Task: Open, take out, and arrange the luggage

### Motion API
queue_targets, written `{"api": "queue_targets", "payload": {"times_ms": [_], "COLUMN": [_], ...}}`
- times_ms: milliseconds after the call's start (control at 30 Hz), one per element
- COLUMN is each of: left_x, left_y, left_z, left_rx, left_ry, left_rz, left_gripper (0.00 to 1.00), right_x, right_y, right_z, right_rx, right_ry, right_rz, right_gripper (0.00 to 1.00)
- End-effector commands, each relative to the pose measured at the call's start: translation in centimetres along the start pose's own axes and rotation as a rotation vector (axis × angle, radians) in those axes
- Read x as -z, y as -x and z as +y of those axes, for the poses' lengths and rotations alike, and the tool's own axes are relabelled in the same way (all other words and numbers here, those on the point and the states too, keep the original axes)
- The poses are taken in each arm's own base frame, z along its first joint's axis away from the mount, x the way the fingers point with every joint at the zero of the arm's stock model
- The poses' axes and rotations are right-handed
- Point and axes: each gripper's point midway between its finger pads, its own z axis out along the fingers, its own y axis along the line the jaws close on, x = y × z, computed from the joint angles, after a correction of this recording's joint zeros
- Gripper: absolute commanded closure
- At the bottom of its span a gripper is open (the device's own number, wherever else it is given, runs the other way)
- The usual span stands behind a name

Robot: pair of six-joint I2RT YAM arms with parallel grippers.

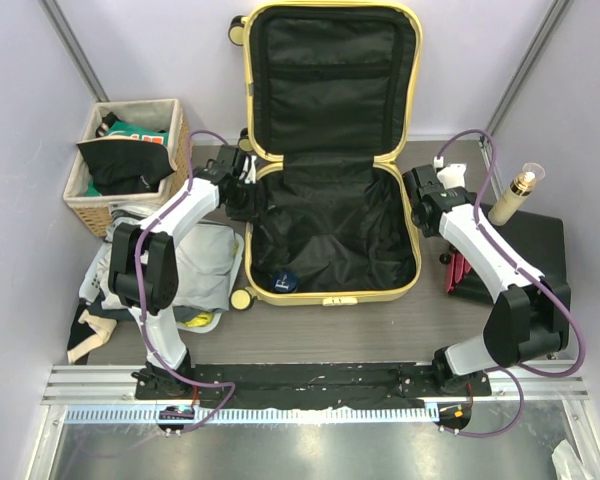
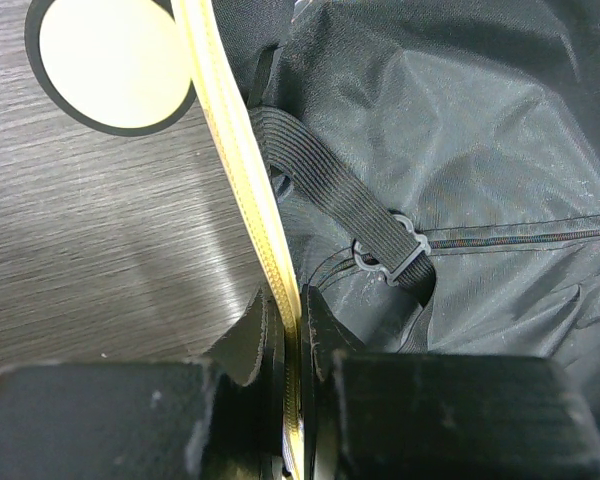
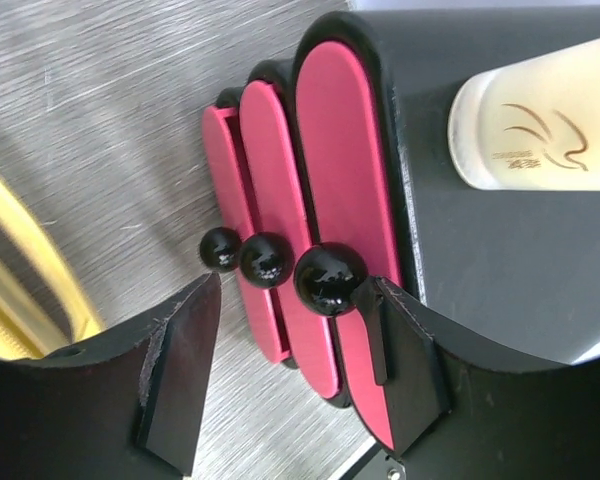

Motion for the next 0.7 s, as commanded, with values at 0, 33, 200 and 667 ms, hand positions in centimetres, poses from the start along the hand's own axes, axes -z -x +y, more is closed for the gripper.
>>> {"api": "queue_targets", "payload": {"times_ms": [0, 33, 200, 667], "left_x": [3.2, 3.0, 2.1, 2.6], "left_y": [3.0, 3.0, 2.7, 3.3], "left_z": [-5.1, -4.9, -2.4, -0.7], "left_rx": [-0.121, -0.122, -0.133, -0.132], "left_ry": [-0.175, -0.165, -0.036, 0.014], "left_rz": [-0.108, -0.106, -0.079, -0.095], "left_gripper": [1.0, 1.0, 1.0, 1.0], "right_x": [3.0, 3.6, 4.7, 1.6], "right_y": [1.5, 1.8, 2.2, -0.7], "right_z": [2.5, 3.2, 6.3, 5.0], "right_rx": [-0.16, -0.187, -0.307, -0.645], "right_ry": [0.224, 0.274, 0.43, 0.212], "right_rz": [-0.024, -0.03, -0.036, -0.003], "right_gripper": [0.36, 0.36, 0.37, 0.41]}}
